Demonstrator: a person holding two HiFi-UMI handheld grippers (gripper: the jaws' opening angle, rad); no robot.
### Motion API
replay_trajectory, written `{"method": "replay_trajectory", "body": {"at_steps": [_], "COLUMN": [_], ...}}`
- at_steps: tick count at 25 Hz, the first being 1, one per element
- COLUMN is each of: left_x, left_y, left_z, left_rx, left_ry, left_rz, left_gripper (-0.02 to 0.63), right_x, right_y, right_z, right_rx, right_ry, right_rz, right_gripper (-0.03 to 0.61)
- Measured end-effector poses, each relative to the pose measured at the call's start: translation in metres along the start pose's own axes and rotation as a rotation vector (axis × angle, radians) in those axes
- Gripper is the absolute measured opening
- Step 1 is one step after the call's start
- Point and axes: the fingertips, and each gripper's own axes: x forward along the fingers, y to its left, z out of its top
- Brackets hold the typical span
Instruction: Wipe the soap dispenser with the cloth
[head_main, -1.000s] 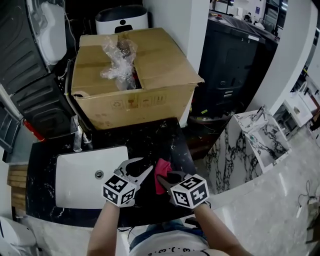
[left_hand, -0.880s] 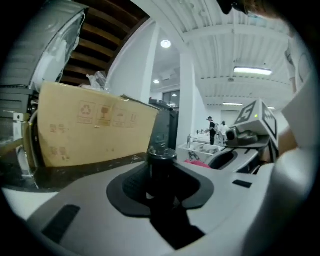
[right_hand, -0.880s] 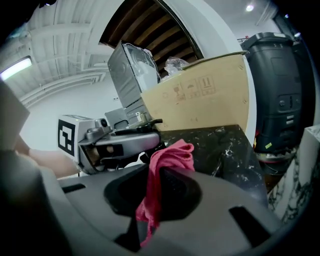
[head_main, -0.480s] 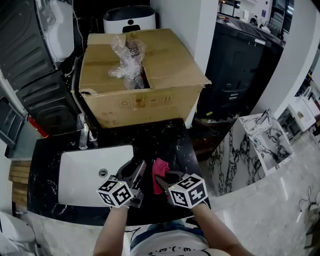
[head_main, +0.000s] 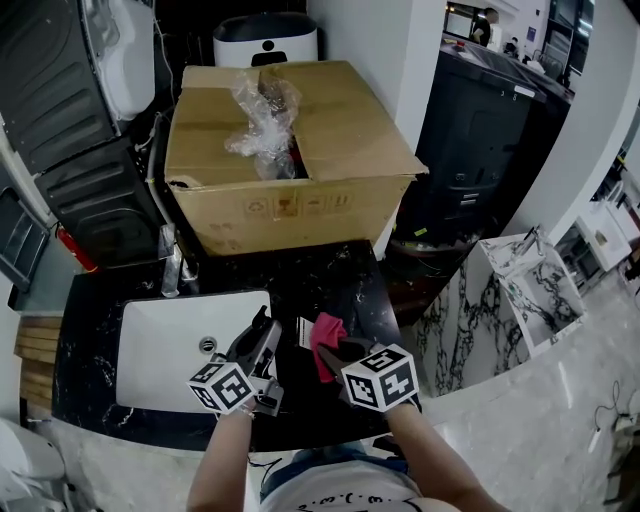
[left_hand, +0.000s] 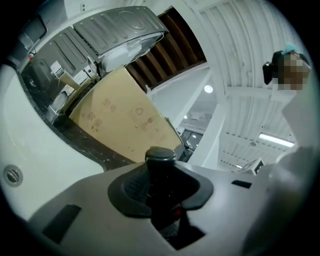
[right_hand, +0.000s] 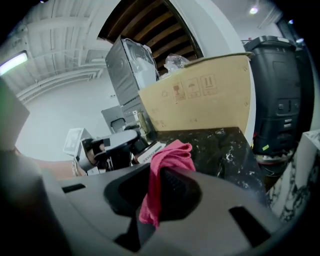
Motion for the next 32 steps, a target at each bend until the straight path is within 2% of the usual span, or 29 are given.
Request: {"method": "replay_trajectory", "body": {"at_steps": [4, 9, 11, 14, 18, 21, 23, 25, 28, 32], "left_x": [-0.003, -0.005, -0.006, -0.007, -0.005, -0.003, -0.001, 0.004, 0.018, 0.038], "left_y": [0.002, 0.003, 0.005, 0.007, 0.004, 0.004, 0.003, -0.002, -0.017, -0.044], "left_z": [0.0, -0.001, -0.001, -0.001, 0.0, 0.0, 0.0, -0.002, -0.007, -0.024], "left_rx": [0.003, 0.011, 0.005, -0.001, 0.022, 0.028, 0.039, 0.078, 0.178, 0.392], "left_ry": [0.002, 0.007, 0.009, 0.011, 0.008, 0.006, 0.02, 0.05, 0.127, 0.29], "left_rz": [0.008, 0.023, 0.032, 0.037, 0.031, 0.023, 0.008, -0.029, -0.117, -0.265], "left_gripper": [0.11, 0.109, 0.109, 0.109, 0.109, 0.11, 0.11, 0.11, 0.11, 0.112], "right_x": [0.002, 0.029, 0.036, 0.036, 0.034, 0.034, 0.03, 0.019, -0.005, -0.033], "right_y": [0.009, 0.019, 0.011, -0.01, -0.039, -0.048, -0.05, -0.052, -0.055, -0.063], "right_z": [0.043, 0.057, 0.052, 0.039, 0.011, -0.007, -0.012, -0.01, -0.002, -0.002], "right_rx": [0.016, -0.052, -0.032, 0.045, 0.055, 0.078, 0.088, 0.116, 0.144, 0.162], "right_ry": [-0.115, -0.082, -0.07, -0.036, 0.05, 0.121, 0.133, 0.101, 0.038, -0.01], "right_rz": [0.063, 0.108, 0.105, 0.059, -0.043, -0.069, -0.084, -0.101, -0.112, -0.139], "right_gripper": [0.049, 0.049, 0.049, 0.049, 0.049, 0.049, 0.049, 0.049, 0.049, 0.049]}}
